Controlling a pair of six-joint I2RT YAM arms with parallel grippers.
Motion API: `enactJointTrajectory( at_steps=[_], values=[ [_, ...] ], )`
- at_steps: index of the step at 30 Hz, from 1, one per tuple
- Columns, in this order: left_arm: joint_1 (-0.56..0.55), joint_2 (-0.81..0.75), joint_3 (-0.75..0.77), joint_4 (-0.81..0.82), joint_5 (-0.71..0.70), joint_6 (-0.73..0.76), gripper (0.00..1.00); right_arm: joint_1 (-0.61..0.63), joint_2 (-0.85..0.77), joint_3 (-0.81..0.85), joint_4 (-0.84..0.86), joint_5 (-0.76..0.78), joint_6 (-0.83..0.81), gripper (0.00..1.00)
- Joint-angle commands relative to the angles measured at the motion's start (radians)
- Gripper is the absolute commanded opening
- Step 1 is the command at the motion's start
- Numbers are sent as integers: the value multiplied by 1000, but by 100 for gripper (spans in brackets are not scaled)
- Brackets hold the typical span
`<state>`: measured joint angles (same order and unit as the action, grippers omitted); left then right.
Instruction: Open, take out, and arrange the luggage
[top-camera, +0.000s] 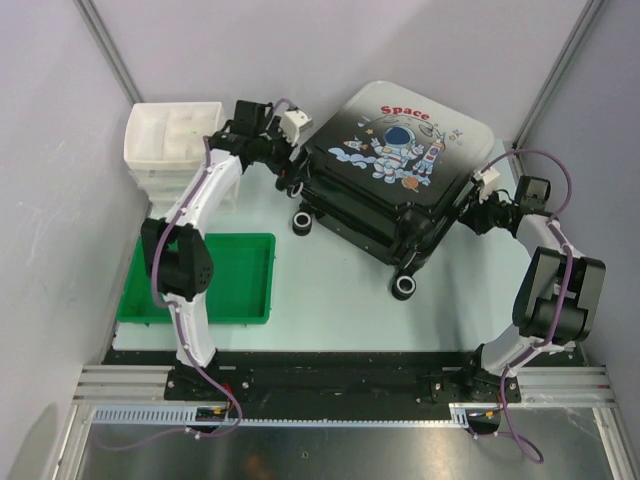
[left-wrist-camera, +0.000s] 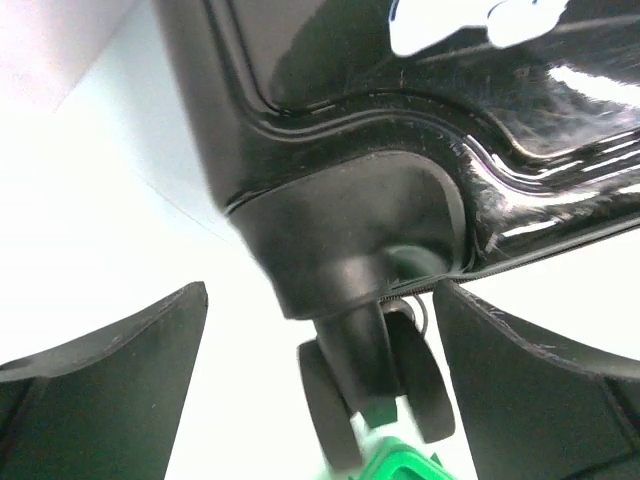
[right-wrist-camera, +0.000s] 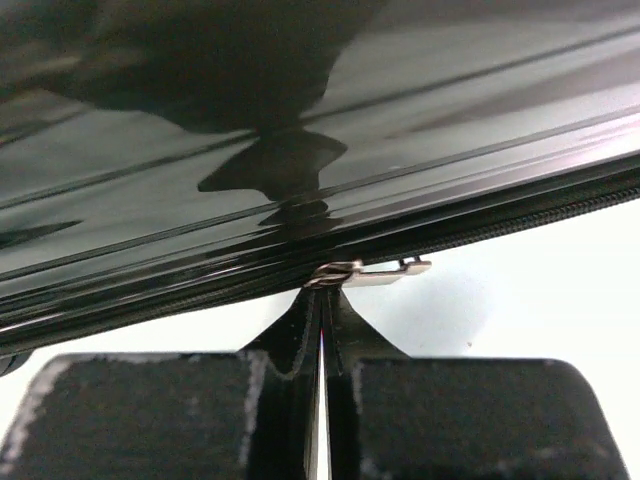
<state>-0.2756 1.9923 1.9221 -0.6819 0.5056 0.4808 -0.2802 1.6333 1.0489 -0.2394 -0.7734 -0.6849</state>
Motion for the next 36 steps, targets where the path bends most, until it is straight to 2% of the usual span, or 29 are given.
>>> enactJointTrajectory(
  at_steps=[1,5,7,9,12,13,14,17,22,27,30,32,36],
  values=[
    [27,-216,-10,79,62,-84,100,-19,-76,8,-121,-121,-102,0],
    [30,-346,-110,79,60,-67,100,-39,-101,7,-299,-113,-243,0],
    [30,-421,-165,79,70,-71,100,-60,-105,8,-371,-99,-288,34],
    [13,-478,-208,77,74,-85,100,-114,-108,7,-353,-105,-234,69],
    [-69,-547,-270,78,-31,-152,100,-145,-119,-9,-215,-67,-80,79],
    [-103,-562,-297,77,-133,-181,100,-146,-125,-16,-169,-41,-30,80],
    [-169,-587,-316,81,-174,-185,100,-146,-131,-27,-128,-34,5,82],
    [-259,-618,-382,102,-239,-243,100,-119,-154,-75,27,-10,123,82],
    [-324,-641,-426,157,-285,-411,100,-13,-182,-196,302,66,208,80],
    [-393,-629,-399,173,-401,-475,100,82,-173,-309,575,251,202,67],
    [-431,-630,-393,199,-424,-508,100,118,-155,-348,675,322,177,64],
    [-485,-626,-394,203,-446,-510,100,121,-150,-360,738,330,177,61],
    [-605,-599,-400,208,-582,-521,100,122,-165,-372,776,327,183,52]
  ],
)
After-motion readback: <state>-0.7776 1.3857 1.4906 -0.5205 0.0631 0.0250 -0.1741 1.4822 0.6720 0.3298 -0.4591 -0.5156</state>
